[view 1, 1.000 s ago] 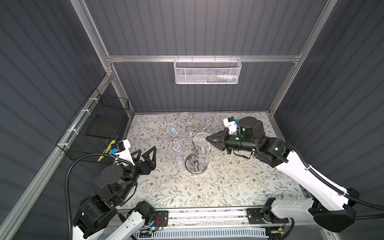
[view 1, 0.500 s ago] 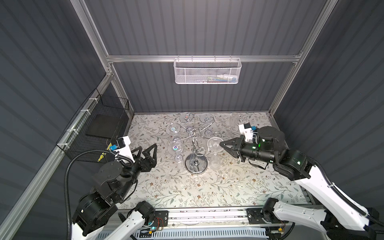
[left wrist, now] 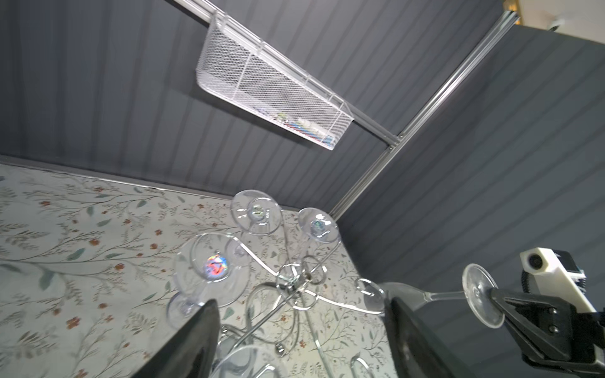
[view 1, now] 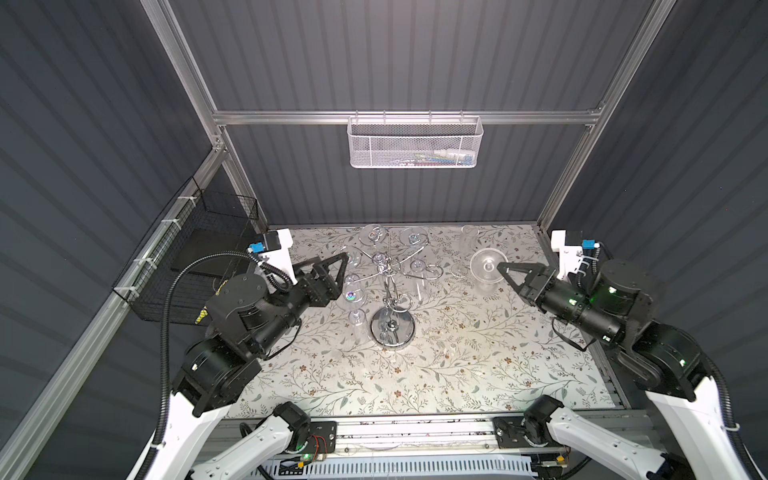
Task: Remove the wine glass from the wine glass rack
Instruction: 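Lift the flute and turn it upright with the right gripper while the left gripper rises, then grasp the flute stem with the left gripper while the right gripper opens and draws back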
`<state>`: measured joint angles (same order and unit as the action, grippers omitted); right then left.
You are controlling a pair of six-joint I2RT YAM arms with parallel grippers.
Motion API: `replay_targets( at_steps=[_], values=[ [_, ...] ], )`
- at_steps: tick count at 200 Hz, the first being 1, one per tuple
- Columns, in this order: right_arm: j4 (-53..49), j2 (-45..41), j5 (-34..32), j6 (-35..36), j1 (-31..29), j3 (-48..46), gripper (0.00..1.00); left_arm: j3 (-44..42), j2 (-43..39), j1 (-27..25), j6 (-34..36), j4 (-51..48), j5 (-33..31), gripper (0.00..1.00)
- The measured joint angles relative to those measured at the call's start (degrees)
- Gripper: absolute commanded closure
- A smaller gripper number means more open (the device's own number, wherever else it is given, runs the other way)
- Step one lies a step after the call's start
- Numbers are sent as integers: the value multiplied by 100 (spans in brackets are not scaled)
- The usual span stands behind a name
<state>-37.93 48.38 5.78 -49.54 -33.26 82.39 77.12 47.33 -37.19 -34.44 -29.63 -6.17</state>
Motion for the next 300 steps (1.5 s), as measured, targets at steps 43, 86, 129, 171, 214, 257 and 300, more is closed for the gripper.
replay_targets(
  at_steps=[43, 86, 129, 171, 214, 257, 300],
  values=[
    [1438, 103, 411, 1674, 11, -13, 100, 586, 664, 0, -616, 861, 872, 16],
    [2712, 444, 1598, 3042, 11, -127, 100, 879, 1355, 0, -1333, 1749, 1744, 16],
    [3615, 691, 2787, 3899, 11, -505, 100, 822, 1794, 0, -2052, 2562, 2365, 16],
    [4236, 688, 3698, 4682, 0, -855, 100, 737, 2031, 0, -2592, 3215, 2879, 16],
    [4562, 682, 4393, 5633, -173, -1088, 100, 245, 2127, -2, -3244, 4028, 3276, 17],
    [4599, 774, 4282, 6218, -317, -1126, 100, 52, 2190, -107, -3539, 4398, 3414, 26],
    [4750, 988, 4216, 6658, -483, -1069, 100, 37, 2251, -439, -3602, 4610, 3615, 44]
  ],
)
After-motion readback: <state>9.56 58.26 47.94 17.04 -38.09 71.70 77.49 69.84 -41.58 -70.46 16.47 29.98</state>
